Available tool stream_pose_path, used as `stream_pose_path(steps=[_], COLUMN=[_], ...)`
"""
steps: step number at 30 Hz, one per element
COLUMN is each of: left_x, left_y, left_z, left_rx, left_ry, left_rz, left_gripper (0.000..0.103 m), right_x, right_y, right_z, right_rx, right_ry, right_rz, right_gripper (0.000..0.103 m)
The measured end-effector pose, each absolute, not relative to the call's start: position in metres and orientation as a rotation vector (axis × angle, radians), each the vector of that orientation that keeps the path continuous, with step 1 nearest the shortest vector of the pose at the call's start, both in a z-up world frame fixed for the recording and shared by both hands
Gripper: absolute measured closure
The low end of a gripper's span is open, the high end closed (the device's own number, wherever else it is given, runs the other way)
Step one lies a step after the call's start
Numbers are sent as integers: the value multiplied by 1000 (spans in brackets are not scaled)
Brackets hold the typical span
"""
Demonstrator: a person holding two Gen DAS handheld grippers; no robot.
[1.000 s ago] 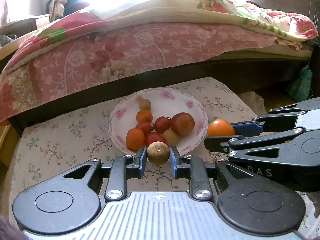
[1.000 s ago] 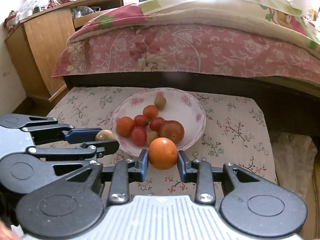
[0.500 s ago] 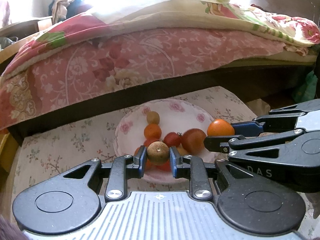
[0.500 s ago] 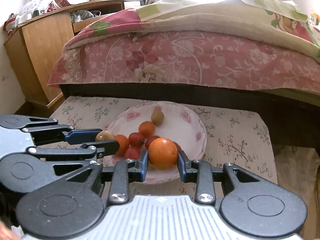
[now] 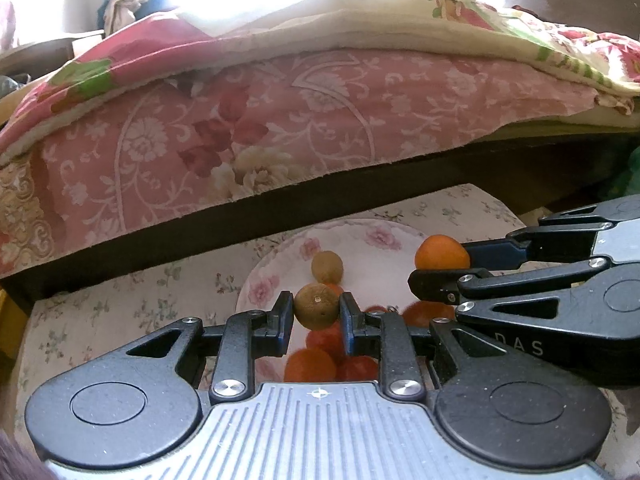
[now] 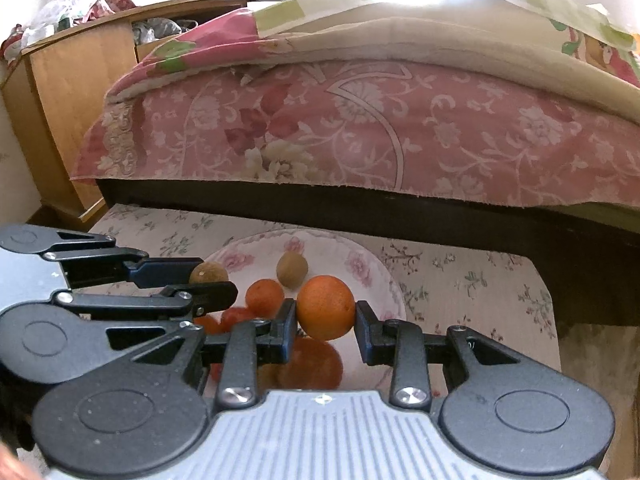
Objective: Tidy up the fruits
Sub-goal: 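Lower both fruits into the plate and open both grippers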
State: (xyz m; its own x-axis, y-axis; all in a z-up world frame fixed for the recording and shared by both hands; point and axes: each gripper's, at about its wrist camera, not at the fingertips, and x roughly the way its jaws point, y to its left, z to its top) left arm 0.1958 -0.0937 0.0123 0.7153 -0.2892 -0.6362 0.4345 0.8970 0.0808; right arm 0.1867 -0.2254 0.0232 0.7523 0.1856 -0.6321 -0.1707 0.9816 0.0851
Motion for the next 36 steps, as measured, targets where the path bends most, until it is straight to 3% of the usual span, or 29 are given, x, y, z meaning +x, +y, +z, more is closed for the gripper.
stream_pose_path(steps=[9,36], left_x=[208,182], left_y=[-95,-58], left_z=[5,36], left_rx=[235,176], left_ry=[685,634], left_rz=[-399,-329], left_gripper=[70,34], right_x=[199,157], right_y=[-230,-241], right_z=[13,33], right_rx=[58,118], right_ry=[712,668], right_rz=[204,183], right_gripper=[70,66])
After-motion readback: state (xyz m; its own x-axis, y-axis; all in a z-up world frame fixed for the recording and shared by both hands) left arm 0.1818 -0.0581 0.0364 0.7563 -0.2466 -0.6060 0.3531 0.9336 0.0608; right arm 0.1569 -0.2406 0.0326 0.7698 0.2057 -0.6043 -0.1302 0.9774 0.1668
